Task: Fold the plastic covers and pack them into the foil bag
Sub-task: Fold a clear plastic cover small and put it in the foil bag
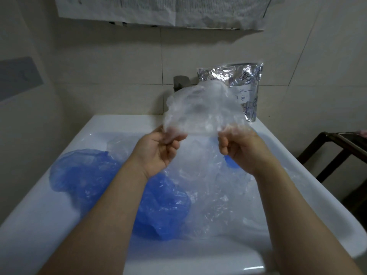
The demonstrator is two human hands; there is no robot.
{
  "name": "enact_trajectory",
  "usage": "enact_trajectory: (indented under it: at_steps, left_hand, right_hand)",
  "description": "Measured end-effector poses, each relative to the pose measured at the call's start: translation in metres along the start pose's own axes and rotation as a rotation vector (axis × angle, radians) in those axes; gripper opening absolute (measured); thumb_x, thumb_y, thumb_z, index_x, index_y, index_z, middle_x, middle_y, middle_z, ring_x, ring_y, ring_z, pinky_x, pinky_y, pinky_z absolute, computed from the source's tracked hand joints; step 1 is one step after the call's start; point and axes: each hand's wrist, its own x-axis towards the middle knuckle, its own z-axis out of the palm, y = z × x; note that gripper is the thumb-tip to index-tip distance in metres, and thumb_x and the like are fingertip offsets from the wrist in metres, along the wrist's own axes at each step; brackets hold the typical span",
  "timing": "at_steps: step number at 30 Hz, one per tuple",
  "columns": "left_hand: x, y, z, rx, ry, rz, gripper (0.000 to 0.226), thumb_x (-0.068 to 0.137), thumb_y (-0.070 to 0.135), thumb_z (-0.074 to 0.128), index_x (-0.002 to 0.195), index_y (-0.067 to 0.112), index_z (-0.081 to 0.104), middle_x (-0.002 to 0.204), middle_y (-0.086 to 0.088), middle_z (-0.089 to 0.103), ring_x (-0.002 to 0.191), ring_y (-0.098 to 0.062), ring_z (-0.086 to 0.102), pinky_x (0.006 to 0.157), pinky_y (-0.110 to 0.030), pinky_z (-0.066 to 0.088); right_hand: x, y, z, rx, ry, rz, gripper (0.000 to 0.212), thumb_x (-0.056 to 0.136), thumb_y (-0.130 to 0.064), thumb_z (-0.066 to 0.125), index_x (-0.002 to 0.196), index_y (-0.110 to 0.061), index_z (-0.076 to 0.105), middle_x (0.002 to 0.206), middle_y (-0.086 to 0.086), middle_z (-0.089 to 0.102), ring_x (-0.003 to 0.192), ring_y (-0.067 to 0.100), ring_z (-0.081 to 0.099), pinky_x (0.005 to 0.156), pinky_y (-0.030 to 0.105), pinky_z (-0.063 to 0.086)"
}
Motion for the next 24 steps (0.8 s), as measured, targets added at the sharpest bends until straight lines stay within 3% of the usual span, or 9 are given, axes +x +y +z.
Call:
enact_trajectory:
  at_steps: [2,4,6,8,10,13,15,18,24]
  left_hand:
    - [0.0,0.001,-0.004,0.031,0.0,0.009,0.022,0.084,0.0,0.036,0.077,0.013,0.052,0.053,-0.003,0.057,0.04,-0.01,0.051,0.035,-0.013,0.041]
    - [0.001,0.002,-0.008,0.082,0.028,0.015,0.024,0.085,0.005,0.035,0.072,0.01,0.055,0.059,-0.003,0.052,0.053,-0.014,0.051,0.041,-0.016,0.045]
    - [0.005,0.001,-0.011,0.2,0.053,0.035,0.036,0.087,0.012,0.034,0.059,0.013,0.056,0.053,-0.001,0.045,0.054,-0.015,0.041,0.044,-0.019,0.044]
    - [0.006,-0.001,-0.006,0.404,0.086,0.046,0.039,0.092,0.026,0.037,0.058,0.014,0.051,0.048,0.001,0.04,0.046,-0.013,0.038,0.043,-0.019,0.039]
    - [0.008,-0.006,-0.003,0.718,0.137,0.143,0.034,0.093,0.024,0.049,0.061,0.012,0.048,0.052,-0.003,0.041,0.043,-0.012,0.041,0.041,-0.016,0.039]
    - [0.01,-0.015,-0.007,1.053,0.108,0.294,0.025,0.083,0.018,0.068,0.064,0.01,0.054,0.061,-0.004,0.047,0.055,-0.012,0.041,0.049,-0.014,0.036]
    - [0.007,-0.015,-0.008,1.056,0.099,0.326,0.018,0.078,0.014,0.074,0.073,0.011,0.057,0.065,-0.001,0.046,0.058,-0.011,0.038,0.051,-0.014,0.033]
    - [0.009,-0.012,-0.008,0.972,0.11,0.375,0.022,0.078,0.004,0.072,0.075,0.019,0.055,0.075,-0.005,0.045,0.065,-0.013,0.04,0.054,-0.014,0.036]
    - [0.006,-0.009,-0.001,0.736,0.078,0.351,0.026,0.083,-0.001,0.063,0.105,0.014,0.064,0.097,-0.012,0.061,0.086,-0.021,0.056,0.079,-0.029,0.05]
  right_hand:
    - [-0.004,0.002,-0.007,-0.225,-0.089,0.011,0.013,0.058,-0.028,0.075,0.059,-0.016,0.073,0.056,0.001,0.064,0.052,0.017,0.06,0.055,0.024,0.047]
    - [-0.005,0.005,-0.018,-0.43,-0.02,0.079,0.014,0.049,-0.027,0.071,0.056,-0.015,0.073,0.059,0.003,0.064,0.059,0.02,0.057,0.061,0.028,0.04]
    - [-0.003,0.007,-0.026,-0.508,0.005,0.131,0.008,0.059,-0.015,0.063,0.055,-0.013,0.07,0.054,-0.002,0.061,0.055,0.012,0.055,0.06,0.02,0.039]
    - [-0.002,0.007,-0.03,-0.39,0.133,0.175,0.012,0.07,-0.008,0.056,0.076,-0.005,0.066,0.061,-0.001,0.065,0.055,0.007,0.06,0.06,0.022,0.048]
    - [-0.003,0.008,-0.032,-0.259,0.234,0.215,0.032,0.069,-0.025,0.065,0.09,-0.001,0.06,0.069,0.009,0.064,0.057,0.013,0.063,0.054,0.023,0.051]
    - [-0.002,0.007,-0.025,-0.46,0.244,0.28,0.056,0.075,-0.057,0.061,0.083,-0.002,0.066,0.067,0.007,0.069,0.064,0.013,0.062,0.06,0.018,0.049]
    - [0.001,0.006,-0.02,-0.579,0.287,0.231,0.035,0.086,-0.033,0.063,0.073,-0.001,0.067,0.061,0.0,0.066,0.063,0.012,0.055,0.066,0.022,0.045]
    - [0.003,0.005,-0.017,-0.537,0.286,0.171,0.015,0.082,-0.008,0.067,0.068,-0.007,0.064,0.059,0.001,0.059,0.051,0.003,0.049,0.057,0.016,0.039]
    - [0.005,0.004,-0.019,-0.393,0.33,0.13,0.026,0.08,0.008,0.063,0.082,-0.017,0.068,0.066,-0.001,0.064,0.057,0.004,0.058,0.063,0.015,0.047]
